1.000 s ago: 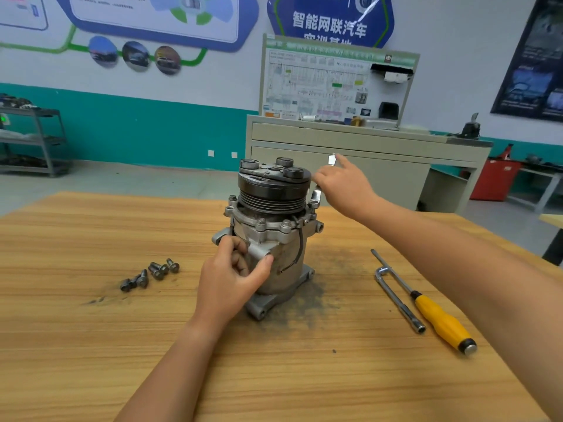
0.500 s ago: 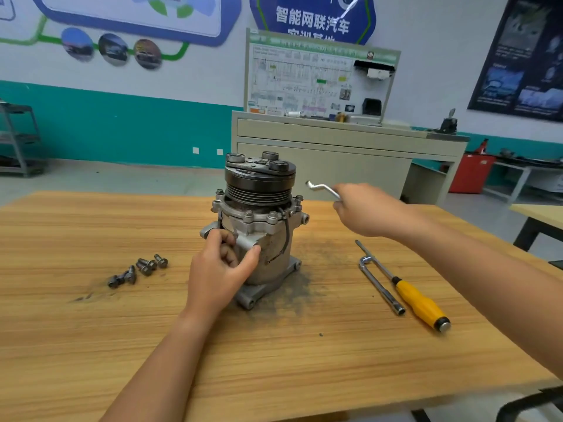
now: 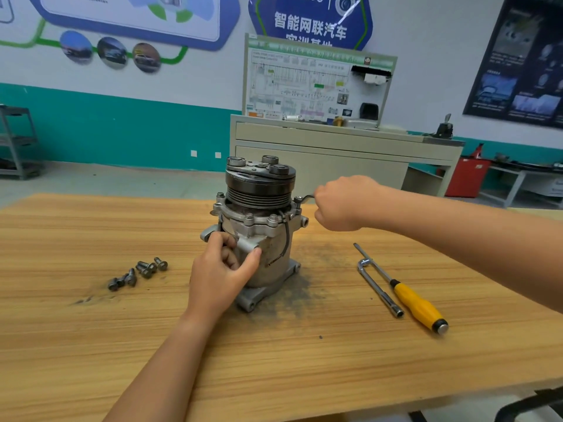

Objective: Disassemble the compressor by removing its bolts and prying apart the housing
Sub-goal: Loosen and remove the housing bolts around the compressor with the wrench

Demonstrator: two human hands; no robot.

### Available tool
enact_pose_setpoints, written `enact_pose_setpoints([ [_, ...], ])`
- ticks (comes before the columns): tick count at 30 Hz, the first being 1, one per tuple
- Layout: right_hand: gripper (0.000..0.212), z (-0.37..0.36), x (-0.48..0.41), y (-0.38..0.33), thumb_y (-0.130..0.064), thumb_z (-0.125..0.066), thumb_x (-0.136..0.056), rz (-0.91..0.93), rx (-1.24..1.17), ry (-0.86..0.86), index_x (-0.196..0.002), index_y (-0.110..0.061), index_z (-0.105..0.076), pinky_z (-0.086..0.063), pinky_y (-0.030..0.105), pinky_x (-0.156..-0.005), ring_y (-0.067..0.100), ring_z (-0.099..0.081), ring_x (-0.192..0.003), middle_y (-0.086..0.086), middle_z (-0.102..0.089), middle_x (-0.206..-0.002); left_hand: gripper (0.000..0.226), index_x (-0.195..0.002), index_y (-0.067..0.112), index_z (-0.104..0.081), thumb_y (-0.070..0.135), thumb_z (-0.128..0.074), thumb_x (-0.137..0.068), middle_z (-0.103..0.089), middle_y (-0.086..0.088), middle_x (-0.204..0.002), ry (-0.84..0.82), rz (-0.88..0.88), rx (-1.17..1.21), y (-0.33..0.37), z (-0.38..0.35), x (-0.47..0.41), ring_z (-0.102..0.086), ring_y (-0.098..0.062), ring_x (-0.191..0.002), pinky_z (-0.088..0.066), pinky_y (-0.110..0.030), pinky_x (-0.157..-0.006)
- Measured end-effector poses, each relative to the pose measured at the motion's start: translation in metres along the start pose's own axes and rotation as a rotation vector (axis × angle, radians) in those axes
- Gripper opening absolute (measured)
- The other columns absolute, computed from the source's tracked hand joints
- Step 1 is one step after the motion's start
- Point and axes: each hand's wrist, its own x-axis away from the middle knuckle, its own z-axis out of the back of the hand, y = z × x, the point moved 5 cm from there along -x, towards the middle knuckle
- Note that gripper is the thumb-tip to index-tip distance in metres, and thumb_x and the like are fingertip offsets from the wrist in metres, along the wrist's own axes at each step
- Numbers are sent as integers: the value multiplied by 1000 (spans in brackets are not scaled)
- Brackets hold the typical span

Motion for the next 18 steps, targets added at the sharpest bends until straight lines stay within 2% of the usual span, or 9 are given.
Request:
enact_pose_setpoints([
  [4, 23, -6, -5, 8, -6, -35, -92, 19, 99, -44, -105, -6, -55, -28, 26, -43, 16, -42, -55, 1, -42, -65, 29, -78, 26, -43, 43, -65, -70, -44, 8, -47, 0, 6, 2, 0, 0, 0, -40, -6, -43, -30, -18, -45],
  [8, 25, -9, -27, 20, 2, -38, -92, 1, 120, -31, -109, -4, -54, -32, 24, -44, 14, -40, -55, 2, -40, -67, 29, -77, 28, -42, 44, -65, -70, -47, 12, -47, 0, 13, -6, 0, 0, 0, -40, -6, -43, -32, -25, -46],
  [13, 30, -18, -60, 15, 9, -40, -89, -14, -43, 191, -116, -5, -47, -44, 35, -65, 30, -57, -86, 14, -59, -97, 28, -78, 28, -43, 44, -65, -70, -48, 11, -49, -8, -7, -18, -1, 1, -1, -41, -6, -43, -31, -19, -45],
  [18, 26, -27, -62, 24, 2, -39, -93, -30, -155, 386, -116, -5, -48, -44, 37, -68, 30, -57, -91, 14, -61, -100, 29, -79, 26, -43, 42, -65, -70, -47, 11, -49, -5, -12, -10, -1, 1, 0, -41, -7, -44, -30, -18, -45],
])
